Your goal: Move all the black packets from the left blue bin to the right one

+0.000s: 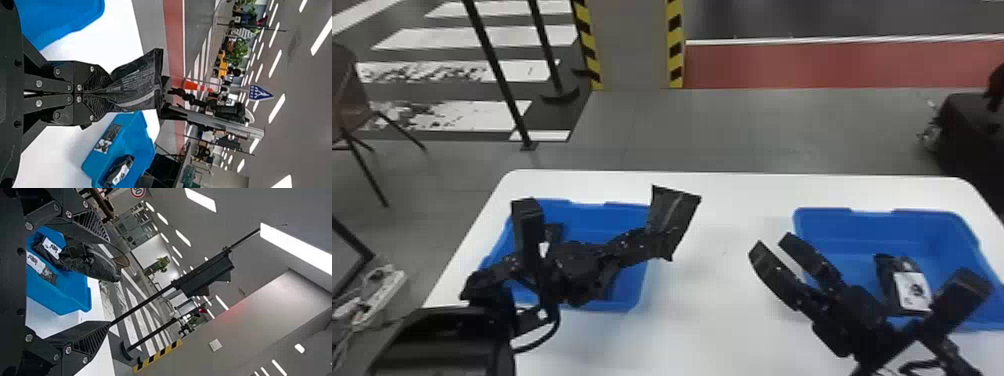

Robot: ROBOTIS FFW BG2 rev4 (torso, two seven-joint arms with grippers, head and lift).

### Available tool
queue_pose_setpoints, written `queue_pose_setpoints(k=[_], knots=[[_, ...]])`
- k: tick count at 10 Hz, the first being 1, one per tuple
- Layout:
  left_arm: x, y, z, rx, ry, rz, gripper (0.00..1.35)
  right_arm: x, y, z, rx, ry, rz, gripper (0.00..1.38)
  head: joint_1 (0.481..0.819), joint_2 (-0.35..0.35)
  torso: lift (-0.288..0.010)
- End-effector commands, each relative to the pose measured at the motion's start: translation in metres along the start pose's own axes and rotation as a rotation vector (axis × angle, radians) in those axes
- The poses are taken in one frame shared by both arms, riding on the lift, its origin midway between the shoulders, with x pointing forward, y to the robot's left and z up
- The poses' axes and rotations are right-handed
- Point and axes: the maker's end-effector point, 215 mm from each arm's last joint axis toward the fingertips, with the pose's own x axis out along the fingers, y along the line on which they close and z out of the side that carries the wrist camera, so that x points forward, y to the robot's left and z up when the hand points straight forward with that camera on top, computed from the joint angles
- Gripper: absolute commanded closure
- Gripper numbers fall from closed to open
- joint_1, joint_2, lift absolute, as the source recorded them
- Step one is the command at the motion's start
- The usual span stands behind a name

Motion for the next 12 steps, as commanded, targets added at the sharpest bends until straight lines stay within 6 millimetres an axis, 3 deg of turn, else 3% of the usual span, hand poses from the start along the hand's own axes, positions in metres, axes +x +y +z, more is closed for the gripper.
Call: queue_pose_setpoints(k=[1, 5, 9, 10, 12], knots=[[0.016, -0.016, 0.006, -0.009, -0.011, -0.055, 1.21, 0.013, -0.009, 0.001, 0.002, 0.010, 0.011, 0.32, 0.695, 0.088, -0.110], [0.052, -0.062, 0.012, -0.037, -0.019, -0.189, 1.21, 0.040, -0.037, 0.007, -0.011, 0.018, 0.006, 0.32, 0.695, 0.004, -0.110], [0.075, -0.079, 0.007, -0.056, -0.006, -0.255, 1.21, 0.057, -0.033, 0.020, -0.027, 0.006, 0.034, 0.33, 0.695, -0.034, -0.110], [0.077, -0.081, 0.008, -0.057, -0.007, -0.260, 1.21, 0.060, -0.031, 0.016, -0.019, 0.014, 0.040, 0.45, 0.695, -0.039, -0.110], [0.081, -0.081, 0.013, -0.048, -0.014, -0.268, 1.21, 0.060, -0.032, 0.008, -0.001, 0.033, 0.046, 1.09, 0.695, -0.038, -0.110]])
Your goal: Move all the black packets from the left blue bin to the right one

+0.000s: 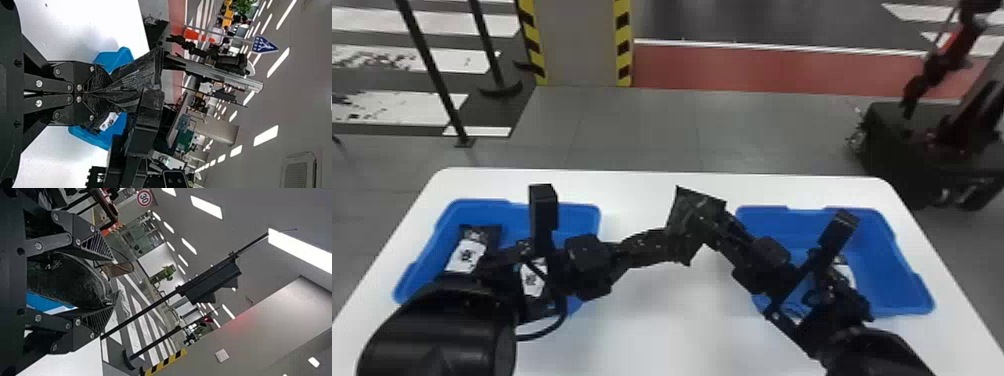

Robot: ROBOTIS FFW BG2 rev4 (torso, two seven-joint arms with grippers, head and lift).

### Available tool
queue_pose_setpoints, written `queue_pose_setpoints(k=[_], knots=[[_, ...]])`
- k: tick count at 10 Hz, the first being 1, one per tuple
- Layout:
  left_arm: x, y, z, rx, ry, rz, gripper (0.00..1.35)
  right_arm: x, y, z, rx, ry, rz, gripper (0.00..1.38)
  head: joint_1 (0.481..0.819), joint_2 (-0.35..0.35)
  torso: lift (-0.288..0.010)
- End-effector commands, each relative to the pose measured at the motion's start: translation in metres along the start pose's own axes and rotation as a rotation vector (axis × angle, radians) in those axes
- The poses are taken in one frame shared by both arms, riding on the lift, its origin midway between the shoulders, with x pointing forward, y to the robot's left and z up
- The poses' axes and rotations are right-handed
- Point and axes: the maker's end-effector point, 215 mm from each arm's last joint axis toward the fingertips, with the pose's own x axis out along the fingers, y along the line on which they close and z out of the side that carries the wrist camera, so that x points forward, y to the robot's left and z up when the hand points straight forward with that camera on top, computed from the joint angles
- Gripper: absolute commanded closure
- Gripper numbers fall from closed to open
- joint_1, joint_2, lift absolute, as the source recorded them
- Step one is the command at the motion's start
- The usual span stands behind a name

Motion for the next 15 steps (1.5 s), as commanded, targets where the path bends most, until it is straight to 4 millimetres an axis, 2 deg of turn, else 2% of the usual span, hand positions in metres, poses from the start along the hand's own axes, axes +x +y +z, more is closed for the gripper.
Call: queue_pose_setpoints(k=[1, 3, 4, 5, 6, 7, 9, 11, 12, 14, 15], knots=[[0.003, -0.001, 0.002, 0.004, -0.002, -0.006, 1.21, -0.001, 0.000, 0.001, -0.003, -0.007, -0.001, 1.30, 0.695, -0.037, -0.110], [0.003, -0.002, -0.001, -0.015, -0.005, -0.008, 1.19, -0.002, -0.001, 0.011, -0.022, -0.039, 0.000, 1.27, 0.695, -0.043, -0.110], [0.001, 0.001, -0.005, -0.029, -0.006, 0.006, 0.87, -0.002, 0.000, 0.013, -0.025, -0.042, 0.002, 1.27, 0.695, -0.046, -0.110], [-0.007, 0.008, -0.009, -0.038, -0.015, 0.037, 0.42, -0.002, -0.001, 0.016, -0.024, -0.053, 0.002, 1.27, 0.695, -0.047, -0.110], [-0.020, 0.017, -0.017, -0.053, -0.022, 0.072, 0.11, -0.008, -0.006, 0.019, -0.020, -0.065, -0.009, 1.27, 0.695, -0.044, -0.110], [-0.033, 0.023, -0.025, -0.065, -0.027, 0.100, 0.09, -0.020, -0.019, 0.027, -0.037, -0.073, -0.040, 1.27, 0.695, -0.034, -0.110], [-0.067, 0.037, -0.029, -0.071, -0.056, 0.164, 0.15, -0.058, -0.066, 0.039, -0.077, -0.067, -0.158, 1.27, 0.695, -0.035, -0.110], [-0.107, 0.054, -0.028, -0.055, -0.049, 0.252, 0.15, -0.098, -0.125, 0.031, -0.091, -0.016, -0.298, 1.28, 0.695, -0.061, -0.110], [-0.130, 0.065, -0.030, -0.046, -0.042, 0.305, 0.15, -0.111, -0.149, 0.022, -0.081, 0.013, -0.344, 1.27, 0.695, -0.071, -0.110], [-0.169, 0.083, -0.026, -0.022, -0.037, 0.395, 0.15, -0.131, -0.192, 0.025, -0.097, 0.008, -0.446, 1.26, 0.695, -0.067, -0.110], [-0.181, 0.090, -0.028, -0.019, -0.026, 0.424, 0.15, -0.139, -0.202, 0.032, -0.108, 0.002, -0.482, 0.79, 0.695, -0.064, -0.110]])
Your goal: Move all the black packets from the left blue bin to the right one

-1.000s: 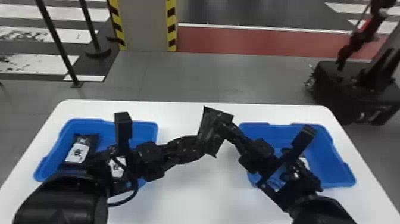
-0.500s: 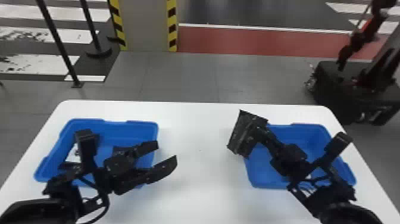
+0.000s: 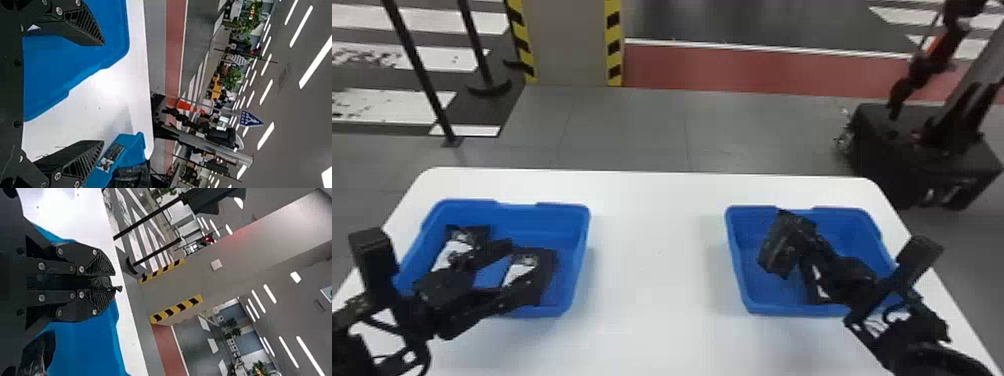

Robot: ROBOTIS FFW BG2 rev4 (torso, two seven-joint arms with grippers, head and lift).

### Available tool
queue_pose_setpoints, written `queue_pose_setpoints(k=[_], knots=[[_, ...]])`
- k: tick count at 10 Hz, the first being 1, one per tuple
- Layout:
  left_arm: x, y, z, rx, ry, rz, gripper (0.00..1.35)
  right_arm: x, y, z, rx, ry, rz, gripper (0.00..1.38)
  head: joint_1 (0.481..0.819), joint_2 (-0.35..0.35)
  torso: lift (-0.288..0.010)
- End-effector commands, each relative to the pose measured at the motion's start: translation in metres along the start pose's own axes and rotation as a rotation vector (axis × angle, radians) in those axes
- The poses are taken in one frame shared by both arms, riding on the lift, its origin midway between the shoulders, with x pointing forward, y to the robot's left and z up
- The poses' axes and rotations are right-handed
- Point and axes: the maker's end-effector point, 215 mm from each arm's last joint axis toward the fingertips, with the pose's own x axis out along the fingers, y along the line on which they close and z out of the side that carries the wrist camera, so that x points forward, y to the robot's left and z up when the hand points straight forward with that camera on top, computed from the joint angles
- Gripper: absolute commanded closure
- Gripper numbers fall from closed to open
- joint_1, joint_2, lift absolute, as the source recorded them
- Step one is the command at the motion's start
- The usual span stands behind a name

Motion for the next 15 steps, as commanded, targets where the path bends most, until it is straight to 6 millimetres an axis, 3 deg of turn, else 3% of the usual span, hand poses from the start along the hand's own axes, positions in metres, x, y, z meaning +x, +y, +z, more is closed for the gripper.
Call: queue_pose_setpoints(k=[1, 2, 3, 4, 7, 8, 9, 11, 15], knots=[[-0.013, 0.013, -0.006, 0.000, 0.014, 0.036, 0.15, -0.005, -0.009, 0.021, -0.063, -0.040, -0.028, 0.18, 0.695, -0.064, -0.110], [-0.017, 0.018, -0.010, 0.003, 0.028, 0.058, 0.15, -0.015, 0.001, 0.048, -0.154, -0.099, -0.037, 0.00, 0.695, -0.064, -0.110], [-0.024, 0.032, -0.020, 0.013, 0.066, 0.107, 0.15, -0.040, 0.033, 0.085, -0.298, -0.177, -0.074, 0.14, 0.695, -0.065, -0.110], [-0.031, 0.045, -0.028, 0.022, 0.104, 0.157, 0.15, -0.063, 0.063, 0.097, -0.356, -0.203, -0.091, 0.24, 0.695, -0.063, -0.110], [-0.042, 0.076, -0.050, 0.002, 0.217, 0.268, 0.15, -0.090, 0.082, 0.047, -0.280, -0.147, -0.072, 0.33, 0.695, 0.017, -0.110], [-0.031, 0.083, -0.054, -0.017, 0.255, 0.272, 0.15, -0.095, 0.088, 0.037, -0.260, -0.135, -0.058, 0.33, 0.695, 0.045, -0.110], [-0.012, 0.084, -0.061, -0.048, 0.280, 0.246, 0.16, -0.097, 0.093, 0.030, -0.232, -0.129, -0.041, 0.33, 0.695, 0.061, -0.110], [0.008, 0.089, -0.066, -0.091, 0.339, 0.243, 0.16, -0.098, 0.101, 0.021, -0.208, -0.113, -0.017, 0.33, 0.695, 0.059, -0.110], [0.014, 0.080, -0.095, -0.206, 0.463, 0.260, 0.18, -0.098, 0.102, 0.014, -0.167, -0.102, -0.010, 0.33, 0.695, 0.053, -0.110]])
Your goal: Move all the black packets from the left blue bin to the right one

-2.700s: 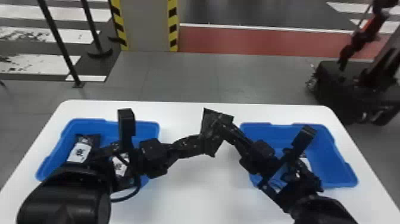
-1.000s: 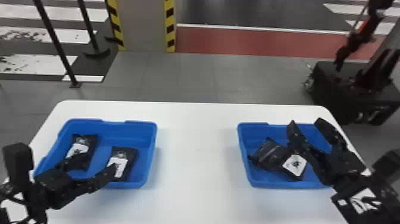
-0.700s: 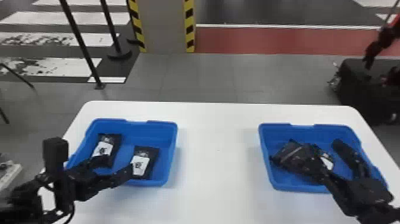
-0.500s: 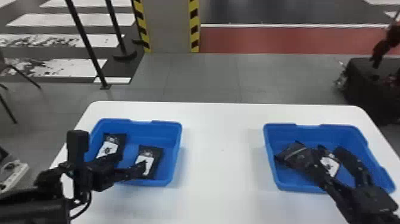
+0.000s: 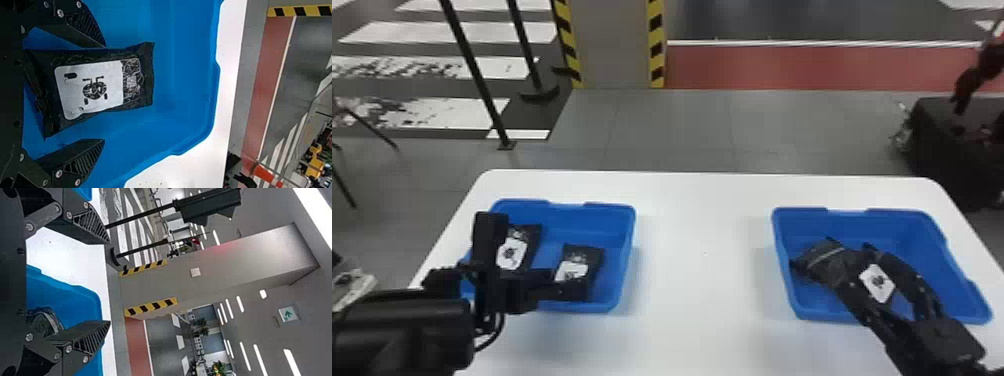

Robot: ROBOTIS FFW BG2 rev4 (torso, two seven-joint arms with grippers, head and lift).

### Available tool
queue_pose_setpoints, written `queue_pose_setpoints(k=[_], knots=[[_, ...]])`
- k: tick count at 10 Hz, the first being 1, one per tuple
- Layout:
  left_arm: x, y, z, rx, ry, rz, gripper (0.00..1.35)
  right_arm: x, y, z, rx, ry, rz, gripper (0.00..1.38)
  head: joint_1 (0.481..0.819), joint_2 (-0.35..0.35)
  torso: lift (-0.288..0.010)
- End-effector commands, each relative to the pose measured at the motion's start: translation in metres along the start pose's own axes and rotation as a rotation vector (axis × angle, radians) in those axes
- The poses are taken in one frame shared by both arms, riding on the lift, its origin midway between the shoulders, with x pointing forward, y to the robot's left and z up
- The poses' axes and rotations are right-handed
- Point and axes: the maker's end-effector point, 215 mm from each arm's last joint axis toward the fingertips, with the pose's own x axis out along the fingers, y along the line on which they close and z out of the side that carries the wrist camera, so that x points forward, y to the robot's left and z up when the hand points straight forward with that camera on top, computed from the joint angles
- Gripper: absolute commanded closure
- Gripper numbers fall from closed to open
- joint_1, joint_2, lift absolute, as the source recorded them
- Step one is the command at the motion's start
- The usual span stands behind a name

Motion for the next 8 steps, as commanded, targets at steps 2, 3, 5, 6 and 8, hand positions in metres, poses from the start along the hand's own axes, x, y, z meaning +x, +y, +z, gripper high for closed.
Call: queue_pose_setpoints(k=[2, 3, 5, 6, 8], knots=[[0.004, 0.005, 0.001, -0.009, 0.032, 0.018, 0.26, 0.000, -0.001, -0.004, 0.018, 0.006, 0.000, 0.33, 0.695, 0.048, -0.110], [0.005, 0.007, 0.000, -0.019, 0.049, 0.025, 0.45, -0.001, -0.001, -0.006, 0.026, 0.010, -0.001, 0.33, 0.695, 0.050, -0.110], [0.004, 0.014, -0.004, -0.031, 0.066, 0.039, 0.99, -0.001, -0.001, -0.008, 0.032, 0.015, 0.003, 0.33, 0.695, 0.055, -0.110], [0.002, 0.017, -0.007, -0.033, 0.070, 0.048, 1.21, -0.001, -0.001, -0.010, 0.040, 0.016, 0.003, 0.33, 0.695, 0.060, -0.110], [0.001, 0.019, -0.007, -0.010, 0.075, 0.053, 1.21, -0.001, 0.000, -0.012, 0.049, 0.020, 0.007, 0.33, 0.695, 0.071, -0.110]])
